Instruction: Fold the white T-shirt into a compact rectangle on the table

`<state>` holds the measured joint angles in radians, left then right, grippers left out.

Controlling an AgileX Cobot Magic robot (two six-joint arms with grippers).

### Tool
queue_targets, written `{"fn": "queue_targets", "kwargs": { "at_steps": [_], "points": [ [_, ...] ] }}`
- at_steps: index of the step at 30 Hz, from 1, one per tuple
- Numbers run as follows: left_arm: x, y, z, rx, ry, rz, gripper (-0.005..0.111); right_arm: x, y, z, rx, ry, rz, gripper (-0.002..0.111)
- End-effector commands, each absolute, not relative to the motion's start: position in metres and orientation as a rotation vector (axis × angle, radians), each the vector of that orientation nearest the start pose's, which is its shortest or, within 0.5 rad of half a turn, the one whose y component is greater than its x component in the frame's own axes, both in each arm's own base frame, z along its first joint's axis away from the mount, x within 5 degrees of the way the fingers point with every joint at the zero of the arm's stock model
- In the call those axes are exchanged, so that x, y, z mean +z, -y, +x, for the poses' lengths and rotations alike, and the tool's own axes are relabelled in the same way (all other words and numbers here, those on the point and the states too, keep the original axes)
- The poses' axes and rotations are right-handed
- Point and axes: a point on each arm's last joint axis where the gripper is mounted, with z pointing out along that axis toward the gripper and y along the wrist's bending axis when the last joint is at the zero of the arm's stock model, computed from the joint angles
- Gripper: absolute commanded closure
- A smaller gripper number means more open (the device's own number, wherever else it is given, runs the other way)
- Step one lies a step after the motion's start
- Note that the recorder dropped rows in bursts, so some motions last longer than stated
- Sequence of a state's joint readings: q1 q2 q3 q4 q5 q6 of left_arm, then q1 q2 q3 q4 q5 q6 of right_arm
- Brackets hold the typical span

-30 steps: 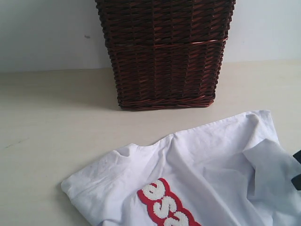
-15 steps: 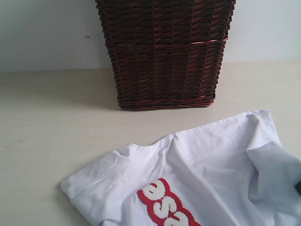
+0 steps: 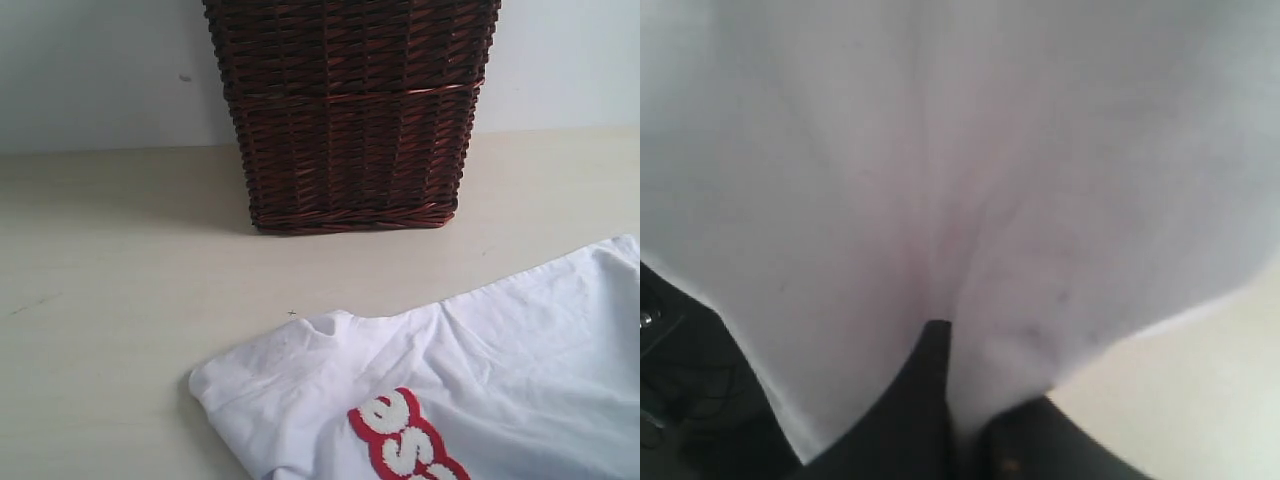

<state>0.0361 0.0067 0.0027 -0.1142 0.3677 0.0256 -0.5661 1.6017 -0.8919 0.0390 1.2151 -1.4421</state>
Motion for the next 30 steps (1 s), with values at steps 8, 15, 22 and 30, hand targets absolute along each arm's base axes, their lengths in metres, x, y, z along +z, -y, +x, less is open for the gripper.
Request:
{"fn": "queue_targets", "kwargs": {
  "at_steps": [8,15,22,30],
  "points": [
    [0.181,0.002,0.053,-0.072,-1.838,-0.086,0.107,0.195,0.124,0.204,0.373,-3.019,-1.112,0.086],
    [0.181,0.002,0.053,-0.072,-1.838,-0.086,0.107,0.211,0.118,0.201,0.315,-2.965,-1.064,0.088],
    [0.181,0.002,0.053,-0.072,-1.838,-0.086,0.107,0.23,0.104,0.203,0.334,-2.836,-0.952,0.093],
    [0.181,0.002,0.053,-0.072,-1.838,-0.086,0.107,0.236,0.094,0.211,0.43,-2.709,-0.875,0.108]
  ]
}}
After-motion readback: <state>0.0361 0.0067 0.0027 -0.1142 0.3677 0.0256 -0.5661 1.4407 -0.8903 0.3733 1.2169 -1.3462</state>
